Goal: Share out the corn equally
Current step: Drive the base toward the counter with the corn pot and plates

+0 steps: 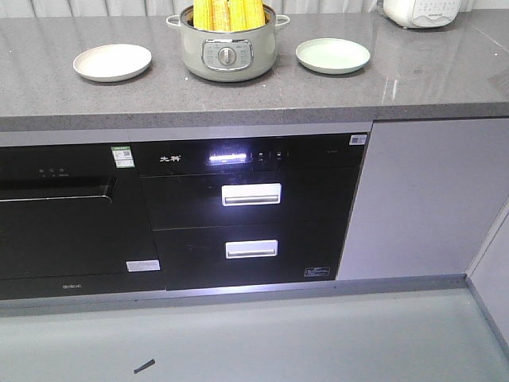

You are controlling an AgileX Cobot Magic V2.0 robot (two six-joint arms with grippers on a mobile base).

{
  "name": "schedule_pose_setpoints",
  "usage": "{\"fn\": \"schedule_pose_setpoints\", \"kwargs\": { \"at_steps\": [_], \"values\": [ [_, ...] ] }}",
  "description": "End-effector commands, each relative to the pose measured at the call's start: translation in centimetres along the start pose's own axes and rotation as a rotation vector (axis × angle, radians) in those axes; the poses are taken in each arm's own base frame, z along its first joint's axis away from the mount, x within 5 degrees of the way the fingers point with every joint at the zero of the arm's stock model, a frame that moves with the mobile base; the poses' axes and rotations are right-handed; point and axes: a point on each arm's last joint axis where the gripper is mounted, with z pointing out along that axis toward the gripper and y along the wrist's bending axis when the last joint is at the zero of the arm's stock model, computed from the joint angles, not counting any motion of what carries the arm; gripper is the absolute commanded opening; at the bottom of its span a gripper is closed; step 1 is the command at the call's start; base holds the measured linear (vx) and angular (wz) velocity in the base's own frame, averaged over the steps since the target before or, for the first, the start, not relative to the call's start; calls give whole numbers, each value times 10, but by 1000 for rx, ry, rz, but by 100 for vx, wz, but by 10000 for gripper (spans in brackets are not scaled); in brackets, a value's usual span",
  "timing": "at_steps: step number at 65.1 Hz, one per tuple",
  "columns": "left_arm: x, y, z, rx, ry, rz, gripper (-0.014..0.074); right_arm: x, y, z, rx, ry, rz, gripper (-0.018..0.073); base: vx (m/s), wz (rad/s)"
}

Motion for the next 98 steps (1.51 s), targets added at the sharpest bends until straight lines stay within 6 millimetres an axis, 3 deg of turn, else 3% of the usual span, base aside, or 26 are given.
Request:
{"fn": "schedule_pose_setpoints", "kwargs": {
  "at_steps": [1, 98],
  "values": [
    [-3, -1, -1, 10, -81, -10, -6, -4, 0, 0, 1, -68, -12, -11, 17, 0],
    [-3, -1, -1, 10, -81, -10, -6, -4, 0, 0, 1, -68, -12, -11, 18, 0]
  ]
}}
